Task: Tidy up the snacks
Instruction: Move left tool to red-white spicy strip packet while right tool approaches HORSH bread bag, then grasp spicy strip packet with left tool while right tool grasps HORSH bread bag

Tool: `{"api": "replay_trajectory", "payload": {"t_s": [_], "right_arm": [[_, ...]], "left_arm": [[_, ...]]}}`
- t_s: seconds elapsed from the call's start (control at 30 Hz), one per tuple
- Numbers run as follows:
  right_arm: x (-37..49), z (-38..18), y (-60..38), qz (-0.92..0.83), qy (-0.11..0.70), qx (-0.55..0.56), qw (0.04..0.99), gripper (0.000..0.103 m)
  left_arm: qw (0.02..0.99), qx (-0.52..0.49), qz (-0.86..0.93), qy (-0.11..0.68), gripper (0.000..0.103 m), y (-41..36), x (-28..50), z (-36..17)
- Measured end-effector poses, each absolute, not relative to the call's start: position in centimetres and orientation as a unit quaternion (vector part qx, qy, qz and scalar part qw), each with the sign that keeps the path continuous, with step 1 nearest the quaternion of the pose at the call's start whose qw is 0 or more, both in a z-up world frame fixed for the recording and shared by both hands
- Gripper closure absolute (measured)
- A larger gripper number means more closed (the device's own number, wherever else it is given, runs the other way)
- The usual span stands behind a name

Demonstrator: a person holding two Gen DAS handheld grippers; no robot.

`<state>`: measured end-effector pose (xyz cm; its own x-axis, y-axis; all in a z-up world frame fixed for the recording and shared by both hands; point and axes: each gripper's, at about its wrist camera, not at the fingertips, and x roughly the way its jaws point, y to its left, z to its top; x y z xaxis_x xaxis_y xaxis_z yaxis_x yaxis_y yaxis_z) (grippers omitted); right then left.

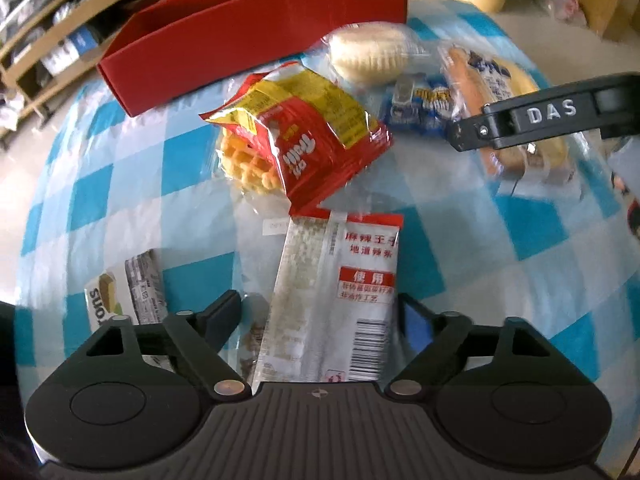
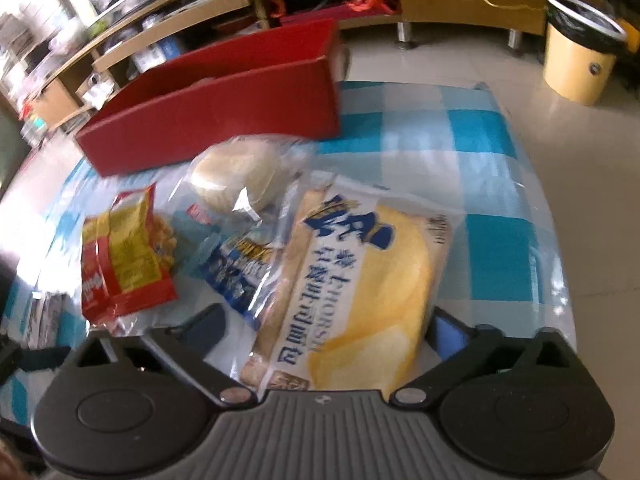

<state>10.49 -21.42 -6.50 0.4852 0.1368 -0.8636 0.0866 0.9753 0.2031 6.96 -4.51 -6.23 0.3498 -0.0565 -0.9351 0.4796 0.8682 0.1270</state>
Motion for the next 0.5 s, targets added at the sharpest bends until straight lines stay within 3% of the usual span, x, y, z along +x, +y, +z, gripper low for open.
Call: {"api": "replay_trajectory", "payload": {"t_s": [0.2, 0.23, 0.33, 0.5], "right_arm": [[10.6, -6.9, -19.6, 0.016, 0.523, 0.032, 0.852, 0.000], [10.6, -6.9, -19.5, 0.018, 0.523, 0.025, 0.852, 0.002], [10.1, -6.4, -19.9, 0.016, 0.518, 0.015, 0.855, 0.021], [8.8, -5.6, -20.7, 0.020, 0.515, 0.024, 0.857, 0.027]], "left_arm": [[0.796, 0.166, -0.171, 0.557, 0.019, -3.8, 7.4, -5.9], [0.797, 0.166, -0.174, 0.554, 0.023, -3.9, 7.2, -5.7], [0.800, 0.164, -0.183, 0.548, 0.031, -4.1, 7.0, -5.1], [0.799, 0.135, -0.190, 0.555, 0.035, -3.7, 7.2, -4.4]]}}
